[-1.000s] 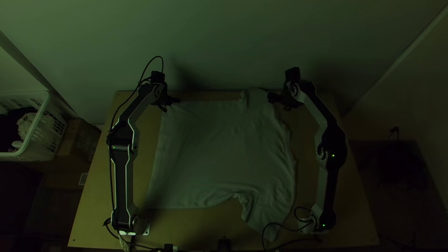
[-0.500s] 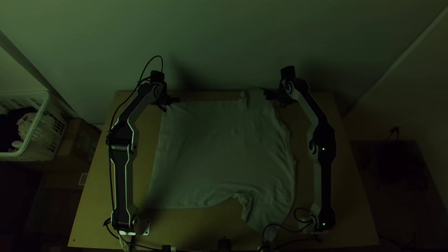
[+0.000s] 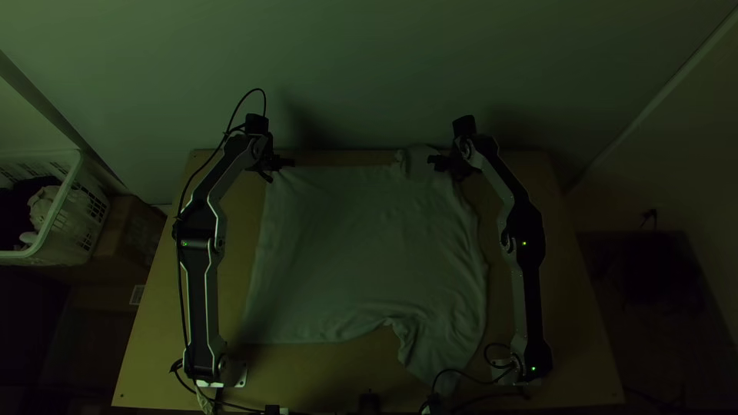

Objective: Fold the t-shirt

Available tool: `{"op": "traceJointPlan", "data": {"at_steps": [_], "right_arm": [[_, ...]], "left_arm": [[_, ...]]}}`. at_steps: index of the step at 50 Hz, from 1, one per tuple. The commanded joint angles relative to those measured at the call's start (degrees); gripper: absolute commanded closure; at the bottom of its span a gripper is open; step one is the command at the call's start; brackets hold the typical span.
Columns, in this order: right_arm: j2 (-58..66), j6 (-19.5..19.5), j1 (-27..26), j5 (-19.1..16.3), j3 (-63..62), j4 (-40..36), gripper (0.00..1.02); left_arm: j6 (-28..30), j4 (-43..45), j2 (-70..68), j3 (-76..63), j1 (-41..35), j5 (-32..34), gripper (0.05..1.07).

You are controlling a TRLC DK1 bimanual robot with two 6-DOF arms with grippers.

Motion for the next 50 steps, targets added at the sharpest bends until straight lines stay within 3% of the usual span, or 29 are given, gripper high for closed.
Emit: {"op": "traceJointPlan", "data": {"at_steps": [1,26,50], "right_arm": [[2.8,0.7,-0.3,0.0,0.8,0.4,1.0],[-1.1,0.4,-4.6,0.7,-1.0,0.0,1.0],[-5.8,0.1,-3.3,1.2,-1.6,-1.2,1.0]], "left_arm": [[-0.1,-0.8,-2.7,1.3,0.8,-0.4,1.05],[-0.8,-2.6,-4.2,0.8,3.5,1.8,1.05],[-1.6,-4.2,-7.2,-1.2,4.1,3.6,1.05]]}}
